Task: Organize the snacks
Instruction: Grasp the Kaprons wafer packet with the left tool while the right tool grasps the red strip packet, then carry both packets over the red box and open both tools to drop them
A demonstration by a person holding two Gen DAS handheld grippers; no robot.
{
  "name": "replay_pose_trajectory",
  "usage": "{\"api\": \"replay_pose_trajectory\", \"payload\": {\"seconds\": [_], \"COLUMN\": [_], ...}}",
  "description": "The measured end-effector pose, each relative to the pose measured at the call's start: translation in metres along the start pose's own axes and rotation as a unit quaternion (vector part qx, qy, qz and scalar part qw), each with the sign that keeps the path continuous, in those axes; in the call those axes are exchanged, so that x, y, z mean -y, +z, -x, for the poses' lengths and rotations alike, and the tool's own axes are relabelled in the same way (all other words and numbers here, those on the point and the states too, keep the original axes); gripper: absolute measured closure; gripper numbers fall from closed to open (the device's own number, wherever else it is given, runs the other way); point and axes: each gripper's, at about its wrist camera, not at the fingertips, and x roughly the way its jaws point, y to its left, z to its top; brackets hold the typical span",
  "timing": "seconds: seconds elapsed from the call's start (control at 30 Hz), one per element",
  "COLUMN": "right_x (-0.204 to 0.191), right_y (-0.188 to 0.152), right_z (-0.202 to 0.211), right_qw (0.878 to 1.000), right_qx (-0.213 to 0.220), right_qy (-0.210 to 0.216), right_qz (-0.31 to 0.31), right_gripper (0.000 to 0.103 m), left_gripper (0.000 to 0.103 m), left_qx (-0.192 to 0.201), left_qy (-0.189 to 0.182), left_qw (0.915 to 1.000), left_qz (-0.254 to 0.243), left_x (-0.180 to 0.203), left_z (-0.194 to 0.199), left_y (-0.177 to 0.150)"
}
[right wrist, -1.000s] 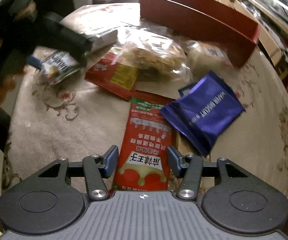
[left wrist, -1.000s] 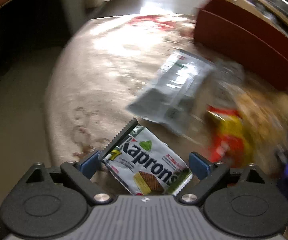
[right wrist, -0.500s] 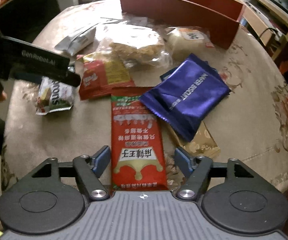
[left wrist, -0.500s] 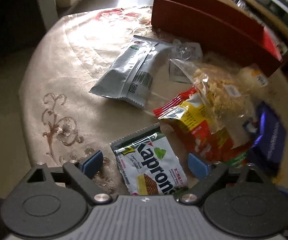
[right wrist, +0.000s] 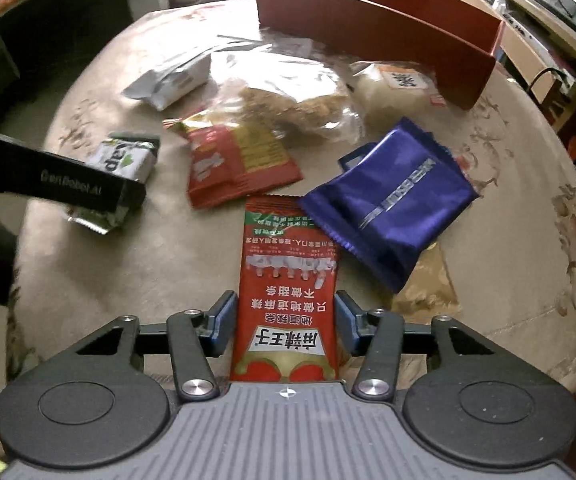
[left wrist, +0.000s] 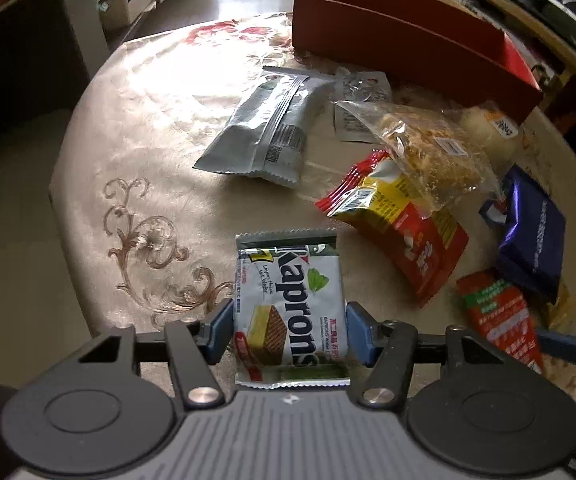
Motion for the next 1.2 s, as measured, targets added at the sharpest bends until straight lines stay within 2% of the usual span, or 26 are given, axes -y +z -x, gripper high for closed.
{"api": "replay_pose_trajectory", "payload": {"seconds": [0.03, 0.1, 0.2, 0.27, 0.33, 0.4, 0.43, 0.67, 0.87, 1.0, 1.2], "right_x": [0.000, -0.001, -0.001, 0.001, 0.003, 0.002, 0.002, 0.006, 0.003, 0.000, -0.003], "right_y": [-0.001, -0.001, 0.002, 0.005, 0.007, 0.006, 0.006, 0.003, 0.003, 0.008, 0.007], "right_z": [0.001, 0.001, -0.004, -0.007, -0.009, -0.008, -0.006, 0.006, 0.032, 0.045, 0.024], "right_qw": [1.000, 1.000, 1.000, 1.000, 1.000, 1.000, 1.000, 1.000, 0.998, 0.996, 0.998], "right_qx": [0.001, 0.002, 0.001, 0.000, 0.001, 0.002, 0.002, 0.012, 0.054, 0.080, 0.045], "right_qy": [0.001, 0.002, -0.007, -0.010, -0.008, -0.008, -0.008, -0.003, 0.007, 0.008, -0.009], "right_qz": [-0.001, -0.002, -0.001, -0.009, -0.014, -0.011, -0.010, -0.017, -0.031, -0.040, -0.043], "right_gripper": [0.045, 0.044, 0.041, 0.036, 0.037, 0.041, 0.044, 0.050, 0.050, 0.050, 0.051], "left_gripper": [0.037, 0.020, 0.016, 0.015, 0.023, 0.041, 0.043, 0.044, 0.044, 0.044, 0.044], "left_qx": [-0.002, -0.004, -0.003, 0.000, 0.001, 0.002, 0.001, -0.007, 0.023, 0.034, 0.016], "left_qy": [-0.002, -0.006, 0.024, 0.033, 0.033, 0.039, 0.039, 0.029, 0.010, 0.000, -0.022], "left_qw": [1.0000, 1.0000, 0.9991, 0.9988, 0.9991, 0.9991, 0.9992, 0.9995, 0.9997, 0.9993, 0.9996], "left_qz": [0.003, 0.002, -0.035, -0.036, -0.026, -0.015, -0.009, 0.001, -0.001, -0.016, -0.002], "left_x": [0.000, 0.003, 0.016, 0.020, 0.016, 0.012, 0.010, 0.010, 0.013, 0.019, 0.009], "left_z": [0.000, -0.003, -0.009, -0.009, -0.007, -0.003, -0.001, 0.005, 0.036, 0.044, 0.031], "left_y": [0.002, 0.003, 0.001, 0.000, 0.000, 0.000, 0.000, -0.006, -0.006, 0.002, 0.001]}}
